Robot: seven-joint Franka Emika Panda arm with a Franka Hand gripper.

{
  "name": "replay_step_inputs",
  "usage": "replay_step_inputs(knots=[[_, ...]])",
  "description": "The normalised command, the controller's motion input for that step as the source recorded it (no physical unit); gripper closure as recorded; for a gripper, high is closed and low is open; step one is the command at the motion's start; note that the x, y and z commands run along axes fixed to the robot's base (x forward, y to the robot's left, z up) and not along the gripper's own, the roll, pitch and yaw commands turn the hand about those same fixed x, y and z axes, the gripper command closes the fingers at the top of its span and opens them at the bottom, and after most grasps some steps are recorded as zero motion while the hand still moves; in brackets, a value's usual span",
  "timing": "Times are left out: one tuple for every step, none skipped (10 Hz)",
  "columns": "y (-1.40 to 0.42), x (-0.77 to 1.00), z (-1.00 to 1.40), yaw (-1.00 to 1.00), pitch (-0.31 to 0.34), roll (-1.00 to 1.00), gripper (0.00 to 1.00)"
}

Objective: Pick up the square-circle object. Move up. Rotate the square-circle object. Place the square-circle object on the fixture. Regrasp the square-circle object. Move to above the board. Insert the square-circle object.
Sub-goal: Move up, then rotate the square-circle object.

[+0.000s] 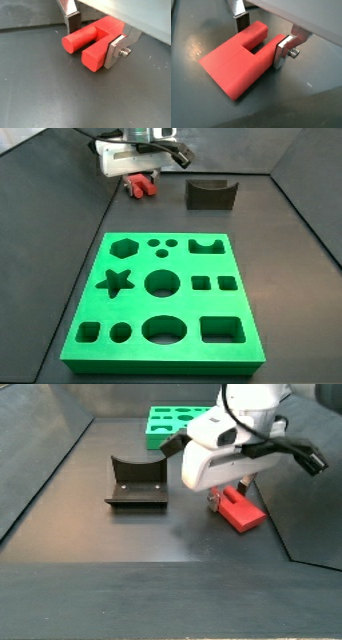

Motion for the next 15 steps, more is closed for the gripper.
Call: replay_step_inputs(knots=[[-0.02, -0.03, 0.73, -0.03, 0.076, -0.01, 1.0], [0.0, -0.01, 0.62, -0.03, 0.087, 0.01, 1.0], [0.0, -0.01, 0.48, -0.03, 0.087, 0.02, 1.0], [0.01, -0.02, 0.29, -0.03, 0.071, 0.04, 1.0], [0.01, -0.02, 0.19, -0.03, 0.063, 0.06, 1.0], [0.11, 0.54, 0.83, 0.0, 0.0, 0.0, 1.0], [0.11, 0.54, 0.8, 0.0, 0.0, 0.0, 1.0], [0.07, 0.32, 0.64, 0.0, 0.082, -0.01, 1.0], [0.04, 0.18, 0.49, 0.0, 0.081, -0.01, 1.0], [0.02, 0.06, 0.3, -0.01, 0.063, 0.0, 1.0], [0.0, 0.0, 0.0, -1.0, 0.0, 0.0, 1.0], [0.0, 0.01, -0.12, -1.0, 0.0, 0.0, 1.0], [0.0, 0.02, -0.1, -1.0, -0.001, 0.0, 1.0], [0.01, 0.02, -0.05, -1.0, -0.001, 0.0, 1.0], [0.01, 0.02, -0.04, -1.0, -0.001, 0.0, 1.0]])
